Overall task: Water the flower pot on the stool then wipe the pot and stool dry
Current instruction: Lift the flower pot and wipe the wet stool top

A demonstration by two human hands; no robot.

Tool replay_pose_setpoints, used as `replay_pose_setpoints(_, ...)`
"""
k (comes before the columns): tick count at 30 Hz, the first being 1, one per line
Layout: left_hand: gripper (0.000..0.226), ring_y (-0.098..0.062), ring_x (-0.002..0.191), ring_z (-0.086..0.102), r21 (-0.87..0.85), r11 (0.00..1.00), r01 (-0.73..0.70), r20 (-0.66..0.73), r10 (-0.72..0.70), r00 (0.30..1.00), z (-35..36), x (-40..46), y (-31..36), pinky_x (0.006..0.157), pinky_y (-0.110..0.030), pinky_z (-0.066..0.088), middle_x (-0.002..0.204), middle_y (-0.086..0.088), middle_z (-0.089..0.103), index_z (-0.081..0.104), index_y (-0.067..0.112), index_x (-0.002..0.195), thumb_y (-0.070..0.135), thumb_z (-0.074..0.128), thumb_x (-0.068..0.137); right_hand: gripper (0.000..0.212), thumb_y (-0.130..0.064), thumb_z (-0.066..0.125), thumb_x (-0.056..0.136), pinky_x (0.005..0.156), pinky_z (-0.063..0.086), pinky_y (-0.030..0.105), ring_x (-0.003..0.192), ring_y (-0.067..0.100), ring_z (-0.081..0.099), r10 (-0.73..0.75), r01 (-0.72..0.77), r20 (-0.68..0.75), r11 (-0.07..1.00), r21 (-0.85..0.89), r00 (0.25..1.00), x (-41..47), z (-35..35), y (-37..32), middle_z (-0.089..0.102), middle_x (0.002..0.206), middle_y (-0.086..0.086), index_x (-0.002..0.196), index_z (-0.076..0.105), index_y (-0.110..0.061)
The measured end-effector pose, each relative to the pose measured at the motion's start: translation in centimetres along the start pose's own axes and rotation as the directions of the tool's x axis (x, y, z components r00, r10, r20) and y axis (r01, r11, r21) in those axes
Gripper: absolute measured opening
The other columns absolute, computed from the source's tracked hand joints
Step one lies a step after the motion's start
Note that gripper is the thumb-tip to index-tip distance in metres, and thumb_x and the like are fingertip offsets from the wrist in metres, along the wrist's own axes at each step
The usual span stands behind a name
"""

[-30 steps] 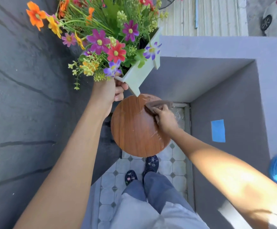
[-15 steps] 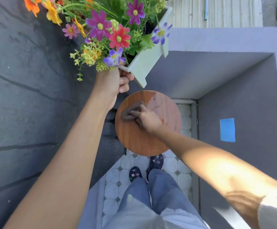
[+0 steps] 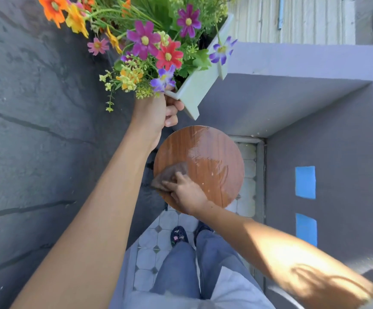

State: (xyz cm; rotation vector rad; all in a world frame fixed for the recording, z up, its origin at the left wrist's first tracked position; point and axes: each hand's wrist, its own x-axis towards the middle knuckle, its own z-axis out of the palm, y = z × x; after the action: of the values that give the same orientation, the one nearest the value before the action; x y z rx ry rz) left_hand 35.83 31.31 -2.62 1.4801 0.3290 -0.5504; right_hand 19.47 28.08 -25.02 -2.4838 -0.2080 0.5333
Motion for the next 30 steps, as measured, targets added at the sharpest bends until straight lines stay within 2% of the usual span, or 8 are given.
replay_pose_setpoints(3, 0.032, -0.009, 0.041, 0.031, -0.006, 1.0, -0.018, 0.006, 0.018, 1.0, 0.1, 0.1, -0.1, 0.041, -0.024, 0.019, 0.049, -0.002, 0.056, 0.043, 0.017, 0.068, 0.008, 0.029, 0.095, 0.058, -0.007, 0.055, 0.091, 0.075, 0.055, 0.044, 0.106, 0.034, 0.051, -0.161, 0.177, 0.16, 0.98, -0.092, 0.974, 1.4, 0.7, -1.1, 0.042, 0.122, 0.011, 0.144, 0.043, -0.028)
replay_pose_setpoints(6, 0.03, -0.009, 0.04, 0.031, -0.002, 1.0, -0.027, 0.006, 0.027, 1.0, 0.1, 0.2, -0.2, 0.04, -0.023, 0.019, 0.049, -0.003, 0.056, 0.042, 0.016, 0.069, 0.007, 0.028, 0.094, 0.05, -0.015, 0.051, 0.095, 0.079, 0.056, 0.043, 0.111, 0.032, 0.054, -0.185, 0.199, 0.11, 0.972, -0.129, 0.977, 4.3, -2.4, 0.8, 0.045, 0.125, 0.009, 0.143, 0.045, -0.031)
replay_pose_setpoints(9, 0.03, -0.009, 0.041, 0.029, 0.002, 1.0, -0.017, -0.019, 0.017, 1.0, 0.2, 0.1, -0.3, 0.041, -0.023, 0.019, 0.046, 0.0, 0.055, 0.041, 0.017, 0.069, 0.007, 0.028, 0.094, 0.048, -0.018, 0.05, 0.091, 0.082, 0.054, 0.043, 0.106, 0.034, 0.057, 0.052, -0.059, -0.101, 0.996, -0.067, 0.994, 8.1, -7.2, 5.1, 0.048, 0.121, 0.01, 0.137, 0.051, -0.032)
replay_pose_setpoints(13, 0.031, -0.01, 0.045, 0.029, 0.021, 1.0, -0.02, -0.034, 0.02, 0.999, 0.2, -0.2, -0.4, 0.043, -0.025, 0.018, 0.045, 0.002, 0.055, 0.043, 0.016, 0.069, 0.006, 0.028, 0.094, 0.039, -0.013, 0.046, 0.087, 0.073, 0.045, 0.037, 0.089, 0.035, 0.058, 0.363, -0.342, -0.328, 0.932, 0.12, 0.872, 9.0, -10.2, 8.1, 0.049, 0.11, 0.01, 0.119, 0.062, -0.026)
replay_pose_setpoints(16, 0.032, -0.009, 0.042, 0.031, -0.005, 1.0, -0.016, -0.025, 0.016, 1.0, 0.2, -0.2, -0.4, 0.041, -0.023, 0.02, 0.045, 0.001, 0.056, 0.045, 0.016, 0.071, 0.006, 0.026, 0.095, 0.052, -0.01, 0.049, 0.087, 0.075, 0.048, 0.037, 0.092, 0.03, 0.054, 0.298, -0.288, -0.349, 0.954, 0.082, 0.889, 8.4, -7.9, 6.0, 0.049, 0.114, 0.008, 0.133, 0.053, -0.034)
replay_pose_setpoints(21, 0.035, -0.011, 0.045, 0.027, 0.034, 0.998, -0.051, -0.038, 0.052, 0.998, 0.7, -0.6, -0.3, 0.044, -0.025, 0.018, 0.047, -0.001, 0.055, 0.044, 0.017, 0.066, 0.004, 0.026, 0.093, 0.051, -0.012, 0.054, 0.092, 0.078, 0.056, 0.047, 0.102, 0.032, 0.054, 0.068, -0.069, -0.114, 0.998, -0.007, 0.991, 5.4, -0.8, -0.6, 0.045, 0.119, 0.008, 0.14, 0.047, -0.028)
replay_pose_setpoints(25, 0.037, -0.011, 0.045, 0.027, 0.047, 0.997, -0.06, -0.036, 0.062, 0.997, 0.4, -1.0, -0.6, 0.044, -0.026, 0.017, 0.048, -0.001, 0.055, 0.044, 0.017, 0.065, 0.004, 0.025, 0.093, 0.051, -0.015, 0.052, 0.092, 0.077, 0.056, 0.047, 0.102, 0.034, 0.053, -0.062, 0.061, -0.046, 0.998, -0.016, 0.997, 3.2, -0.5, -0.2, 0.043, 0.119, 0.009, 0.142, 0.045, -0.026)
replay_pose_setpoints(30, 0.036, -0.01, 0.046, 0.028, 0.073, 0.996, -0.056, -0.038, 0.059, 0.998, -0.2, -1.7, -1.3, 0.043, -0.023, 0.02, 0.05, 0.0, 0.055, 0.047, 0.018, 0.068, 0.004, 0.025, 0.093, 0.052, -0.01, 0.05, 0.088, 0.079, 0.047, 0.037, 0.095, 0.035, 0.055, 0.323, -0.306, -0.3, 0.946, 0.106, 0.898, 4.1, -8.2, 8.4, 0.047, 0.116, 0.01, 0.136, 0.053, -0.031)
